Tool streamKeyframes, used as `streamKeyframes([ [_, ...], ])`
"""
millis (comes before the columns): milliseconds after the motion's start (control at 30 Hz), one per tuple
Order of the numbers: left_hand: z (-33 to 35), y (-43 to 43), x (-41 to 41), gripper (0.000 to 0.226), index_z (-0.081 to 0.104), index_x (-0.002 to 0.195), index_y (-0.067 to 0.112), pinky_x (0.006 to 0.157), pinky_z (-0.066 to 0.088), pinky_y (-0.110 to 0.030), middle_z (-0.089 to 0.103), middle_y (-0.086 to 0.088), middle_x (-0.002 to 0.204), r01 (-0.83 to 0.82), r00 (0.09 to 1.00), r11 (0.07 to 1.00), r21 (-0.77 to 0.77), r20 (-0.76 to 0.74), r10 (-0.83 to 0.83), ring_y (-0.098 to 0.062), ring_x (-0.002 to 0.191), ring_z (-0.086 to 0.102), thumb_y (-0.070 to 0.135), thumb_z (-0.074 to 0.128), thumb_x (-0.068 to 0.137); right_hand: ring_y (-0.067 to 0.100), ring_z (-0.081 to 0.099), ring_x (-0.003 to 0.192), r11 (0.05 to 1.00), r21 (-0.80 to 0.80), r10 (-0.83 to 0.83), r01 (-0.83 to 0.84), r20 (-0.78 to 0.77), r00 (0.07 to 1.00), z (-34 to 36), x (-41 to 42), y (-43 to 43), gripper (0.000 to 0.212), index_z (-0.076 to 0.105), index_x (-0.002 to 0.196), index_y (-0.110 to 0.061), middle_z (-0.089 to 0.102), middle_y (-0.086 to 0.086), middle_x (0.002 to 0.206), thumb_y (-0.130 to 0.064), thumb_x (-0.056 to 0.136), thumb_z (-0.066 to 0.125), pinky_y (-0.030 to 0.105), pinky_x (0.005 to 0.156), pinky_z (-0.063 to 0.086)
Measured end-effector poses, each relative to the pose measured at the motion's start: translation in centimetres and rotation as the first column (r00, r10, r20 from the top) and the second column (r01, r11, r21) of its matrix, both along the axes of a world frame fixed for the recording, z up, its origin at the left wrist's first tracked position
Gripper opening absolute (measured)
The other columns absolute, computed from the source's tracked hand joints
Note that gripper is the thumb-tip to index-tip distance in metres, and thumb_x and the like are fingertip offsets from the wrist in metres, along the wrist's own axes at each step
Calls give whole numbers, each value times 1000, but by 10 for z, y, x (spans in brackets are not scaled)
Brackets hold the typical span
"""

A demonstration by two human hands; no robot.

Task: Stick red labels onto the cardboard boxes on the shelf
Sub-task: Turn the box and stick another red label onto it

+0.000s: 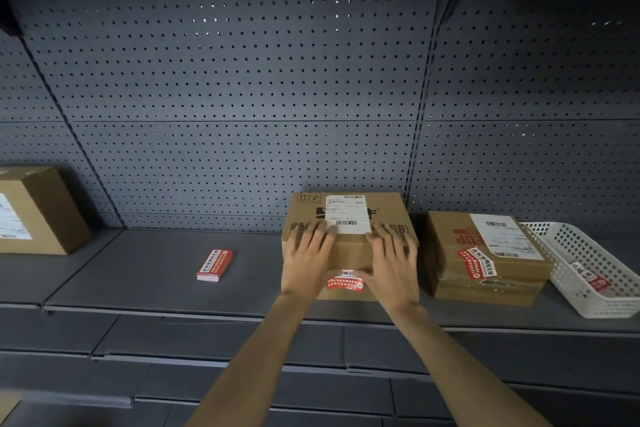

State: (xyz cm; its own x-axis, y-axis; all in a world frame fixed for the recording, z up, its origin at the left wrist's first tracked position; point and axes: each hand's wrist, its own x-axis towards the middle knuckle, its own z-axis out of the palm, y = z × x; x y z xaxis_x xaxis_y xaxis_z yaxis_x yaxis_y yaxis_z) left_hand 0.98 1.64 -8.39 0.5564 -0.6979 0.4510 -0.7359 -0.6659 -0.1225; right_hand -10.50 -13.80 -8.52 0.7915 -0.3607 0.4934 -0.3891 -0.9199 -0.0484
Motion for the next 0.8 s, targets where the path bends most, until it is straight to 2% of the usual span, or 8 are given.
streamKeyframes([
  [133, 5, 3, 6, 102, 49, 139, 21, 108, 41, -41, 55, 1, 139, 58, 998, 998, -15, 18, -57, -19, 130, 52, 62, 85, 53, 26, 43, 140, 998, -29, 55, -56, -34, 998, -3, -2, -11, 89, 51, 133, -16, 51, 7, 146, -55, 62, 86, 50, 116, 29],
  [333, 15, 11, 19, 100, 46, 144, 27, 97, 50, -37, 54, 4, 143, 127, 991, 991, 34, -50, -126, -15, 133, 51, 58, 84, 57, 18, 38, 143, 985, 28, 172, -171, -52, 984, 3, -8, -26, 90, 44, 139, -23, 46, 1, 151, -50, 65, 87, 41, 117, 23],
  [433, 17, 12, 21, 97, 42, 147, 26, 100, 48, -40, 51, 2, 146, 155, 986, 987, 38, -72, -152, -18, 136, 48, 56, 84, 64, 19, 33, 145, 988, 25, 151, -149, -57, 987, 2, -7, -22, 94, 41, 142, -22, 41, 3, 153, -62, 66, 80, 44, 119, 22],
  [533, 13, 11, 14, 94, 34, 150, 22, 103, 39, -41, 41, 0, 150, 130, 991, 990, 53, -43, -128, -23, 133, 44, 68, 67, 75, 22, 34, 144, 996, 9, 91, -90, -41, 995, 0, -5, -13, 100, 43, 141, -21, 43, 3, 151, -77, 63, 71, 48, 121, 20],
  [600, 10, 3, 5, 100, 35, 148, 18, 104, 37, -42, 40, -2, 149, 67, 997, 997, 36, -39, -65, -24, 131, 41, 78, 61, 72, 24, 37, 142, 1000, 2, 30, -29, -23, 999, -1, -3, -5, 100, 45, 138, -21, 45, 4, 147, -81, 63, 69, 51, 120, 21],
  [733, 2, -9, -4, 109, 30, 147, 14, 110, 33, -44, 37, -5, 150, -47, 999, 998, 48, -21, 48, -26, 135, 38, 73, 73, 66, 28, 36, 141, 999, -36, -32, 31, -38, 999, -2, 1, 5, 93, 42, 140, -19, 45, 9, 148, -63, 67, 79, 54, 120, 20],
  [800, 1, -7, -1, 112, 31, 148, 14, 106, 36, -44, 39, -5, 149, -40, 999, 997, 71, -10, 41, -26, 132, 41, 72, 75, 63, 28, 36, 142, 999, -41, -11, 8, -69, 998, -2, -2, 1, 93, 41, 143, -19, 44, 9, 149, -57, 68, 81, 53, 120, 20],
])
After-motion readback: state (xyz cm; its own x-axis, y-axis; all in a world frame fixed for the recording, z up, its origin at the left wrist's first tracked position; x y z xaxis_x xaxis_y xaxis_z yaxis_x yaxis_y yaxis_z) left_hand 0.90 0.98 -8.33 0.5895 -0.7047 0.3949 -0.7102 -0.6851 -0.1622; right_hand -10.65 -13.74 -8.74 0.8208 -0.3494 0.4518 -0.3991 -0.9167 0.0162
